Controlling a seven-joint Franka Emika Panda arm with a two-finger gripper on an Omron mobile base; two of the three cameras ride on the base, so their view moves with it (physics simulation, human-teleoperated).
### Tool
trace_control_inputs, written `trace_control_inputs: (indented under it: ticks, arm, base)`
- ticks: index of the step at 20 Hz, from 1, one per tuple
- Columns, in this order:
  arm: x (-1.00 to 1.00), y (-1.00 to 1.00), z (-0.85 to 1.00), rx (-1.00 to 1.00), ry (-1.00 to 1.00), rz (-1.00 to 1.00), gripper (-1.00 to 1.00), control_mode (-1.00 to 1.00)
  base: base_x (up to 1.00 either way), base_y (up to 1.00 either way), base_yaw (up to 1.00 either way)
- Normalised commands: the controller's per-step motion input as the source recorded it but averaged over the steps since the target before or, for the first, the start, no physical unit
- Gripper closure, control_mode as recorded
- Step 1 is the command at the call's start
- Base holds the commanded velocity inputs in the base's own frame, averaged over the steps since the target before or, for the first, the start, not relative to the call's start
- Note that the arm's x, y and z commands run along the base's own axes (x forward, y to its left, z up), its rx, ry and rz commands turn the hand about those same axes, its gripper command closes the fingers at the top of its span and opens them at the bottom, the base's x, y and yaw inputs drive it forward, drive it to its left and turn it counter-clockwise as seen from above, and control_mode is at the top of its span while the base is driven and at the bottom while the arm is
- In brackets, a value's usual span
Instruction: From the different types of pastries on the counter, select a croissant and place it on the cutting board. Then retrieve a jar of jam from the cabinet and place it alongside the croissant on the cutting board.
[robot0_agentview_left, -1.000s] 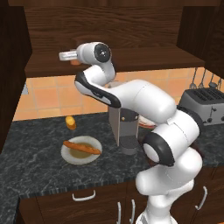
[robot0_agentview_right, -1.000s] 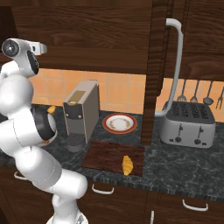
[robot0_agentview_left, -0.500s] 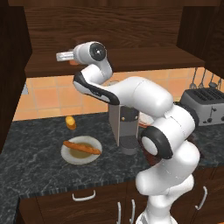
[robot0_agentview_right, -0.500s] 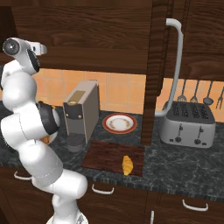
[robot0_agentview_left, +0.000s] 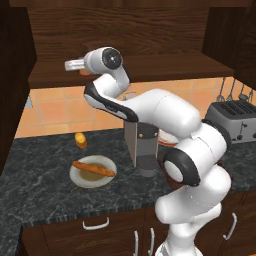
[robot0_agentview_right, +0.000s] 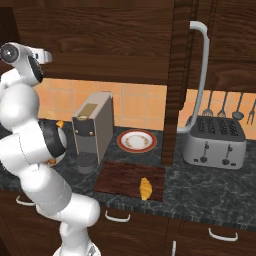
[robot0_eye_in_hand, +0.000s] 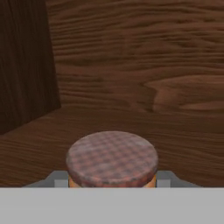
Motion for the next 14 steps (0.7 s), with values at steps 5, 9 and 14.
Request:
trace_control_inputs:
  ticks: [5,9,14]
  arm:
    - [-1.0,-0.67,-0.03,0.07,-0.11,0.0,1.0,-1.0]
    - [-0.93,-0.66,0.08,0.03,-0.04,0.0,1.0,-1.0]
    - [-0.85,-0.93,0.0,0.0,0.0,0.09,1.0,-1.0]
  base:
    - [0.0,0.0,0.0]
    - [0.0,0.0,0.0]
    - [0.0,0.0,0.0]
